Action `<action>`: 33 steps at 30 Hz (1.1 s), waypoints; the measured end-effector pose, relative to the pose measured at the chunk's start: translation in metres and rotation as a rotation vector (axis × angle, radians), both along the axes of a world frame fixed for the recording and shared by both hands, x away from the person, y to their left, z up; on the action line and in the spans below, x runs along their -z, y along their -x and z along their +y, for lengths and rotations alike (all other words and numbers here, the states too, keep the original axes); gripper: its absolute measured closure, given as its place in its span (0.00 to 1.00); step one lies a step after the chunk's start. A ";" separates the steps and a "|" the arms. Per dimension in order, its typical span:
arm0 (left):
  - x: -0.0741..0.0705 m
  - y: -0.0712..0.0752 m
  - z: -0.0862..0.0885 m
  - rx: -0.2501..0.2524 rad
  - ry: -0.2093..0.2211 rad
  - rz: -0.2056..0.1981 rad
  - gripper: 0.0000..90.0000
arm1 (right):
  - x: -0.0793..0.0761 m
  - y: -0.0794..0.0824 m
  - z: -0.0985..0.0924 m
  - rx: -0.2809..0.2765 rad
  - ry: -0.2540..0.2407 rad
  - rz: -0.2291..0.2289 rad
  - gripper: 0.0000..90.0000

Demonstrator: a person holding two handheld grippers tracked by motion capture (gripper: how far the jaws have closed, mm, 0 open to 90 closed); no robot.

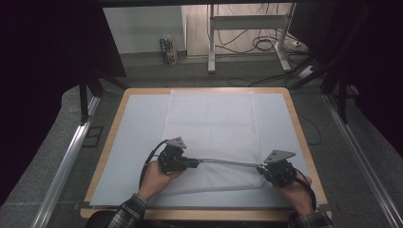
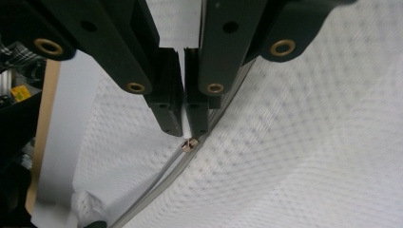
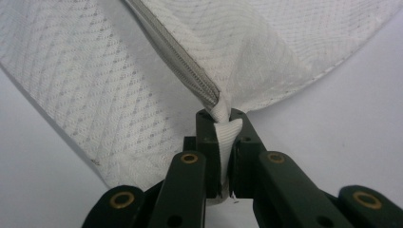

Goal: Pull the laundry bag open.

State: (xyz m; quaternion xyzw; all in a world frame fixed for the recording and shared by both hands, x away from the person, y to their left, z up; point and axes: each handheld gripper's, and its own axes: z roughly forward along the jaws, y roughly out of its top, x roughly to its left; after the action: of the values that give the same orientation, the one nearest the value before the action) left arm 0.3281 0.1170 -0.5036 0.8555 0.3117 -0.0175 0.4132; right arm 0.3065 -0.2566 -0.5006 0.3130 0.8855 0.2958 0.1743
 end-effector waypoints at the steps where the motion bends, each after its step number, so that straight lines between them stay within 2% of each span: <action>1: 0.000 0.000 0.000 0.000 0.000 0.000 0.97 | 0.000 0.000 0.000 0.000 0.000 0.001 0.94; 20: 0.000 0.017 0.040 -0.074 0.018 0.015 0.97 | 0.000 0.001 0.002 -0.001 -0.022 0.009 0.93; 26: 0.002 0.022 0.049 -0.093 0.003 0.013 0.97 | 0.000 0.001 0.003 -0.008 -0.020 0.011 0.93; 33: 0.002 0.028 0.068 -0.143 0.002 0.011 0.97 | 0.000 0.001 0.003 0.005 -0.025 0.014 0.93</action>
State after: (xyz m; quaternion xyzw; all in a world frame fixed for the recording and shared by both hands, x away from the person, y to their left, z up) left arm 0.2997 0.1851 -0.5054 0.8305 0.3743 0.0068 0.4125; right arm 0.3057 -0.2539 -0.5007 0.3195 0.8821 0.3041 0.1652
